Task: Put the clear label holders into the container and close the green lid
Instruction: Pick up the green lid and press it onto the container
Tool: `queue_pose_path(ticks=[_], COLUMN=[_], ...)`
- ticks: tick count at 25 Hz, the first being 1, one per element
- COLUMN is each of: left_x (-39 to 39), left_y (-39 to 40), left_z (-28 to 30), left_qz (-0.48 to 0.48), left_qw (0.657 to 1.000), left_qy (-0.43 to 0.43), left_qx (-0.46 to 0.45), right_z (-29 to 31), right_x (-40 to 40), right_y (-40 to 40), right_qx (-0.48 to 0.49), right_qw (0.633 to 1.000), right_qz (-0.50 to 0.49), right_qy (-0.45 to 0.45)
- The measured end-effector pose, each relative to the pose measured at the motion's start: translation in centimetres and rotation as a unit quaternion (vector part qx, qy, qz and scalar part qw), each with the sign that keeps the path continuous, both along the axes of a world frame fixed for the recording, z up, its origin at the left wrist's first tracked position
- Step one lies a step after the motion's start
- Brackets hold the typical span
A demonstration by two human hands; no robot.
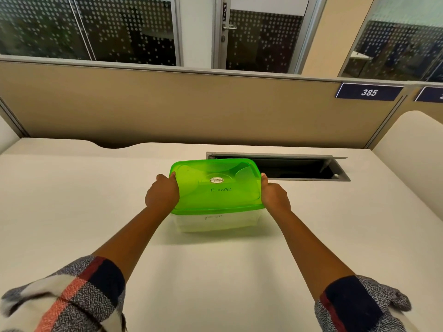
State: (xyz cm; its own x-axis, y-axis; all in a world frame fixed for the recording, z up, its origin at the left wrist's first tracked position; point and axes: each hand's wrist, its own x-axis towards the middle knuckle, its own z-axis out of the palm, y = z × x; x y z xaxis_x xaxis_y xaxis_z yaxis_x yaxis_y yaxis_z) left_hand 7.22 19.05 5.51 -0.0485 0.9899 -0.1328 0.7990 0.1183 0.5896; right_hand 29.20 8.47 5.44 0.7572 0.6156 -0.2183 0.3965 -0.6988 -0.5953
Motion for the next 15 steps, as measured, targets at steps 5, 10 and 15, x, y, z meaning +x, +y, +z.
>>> queue_pose_path(ticks=[5,10,15], left_x=[0.4,0.6,0.5], left_y=[1.5,2.0,2.1], left_z=[0.1,0.1,0.0], left_qz=[-0.028,-0.036,-0.031], left_qw=[1.000,0.999,0.999], left_qy=[-0.011,-0.014,-0.008], left_qx=[0.008,0.015,0.019], right_z=[-0.1,-0.3,-0.3], right_x=[0.1,0.2,0.2], right_y=[0.2,0.2,0.2], right_qx=[0.006,0.006,0.001], right_qw=[1.000,1.000,1.000], right_qz=[-0.003,-0.012,-0.017], right_qy=[0.009,0.011,0.017])
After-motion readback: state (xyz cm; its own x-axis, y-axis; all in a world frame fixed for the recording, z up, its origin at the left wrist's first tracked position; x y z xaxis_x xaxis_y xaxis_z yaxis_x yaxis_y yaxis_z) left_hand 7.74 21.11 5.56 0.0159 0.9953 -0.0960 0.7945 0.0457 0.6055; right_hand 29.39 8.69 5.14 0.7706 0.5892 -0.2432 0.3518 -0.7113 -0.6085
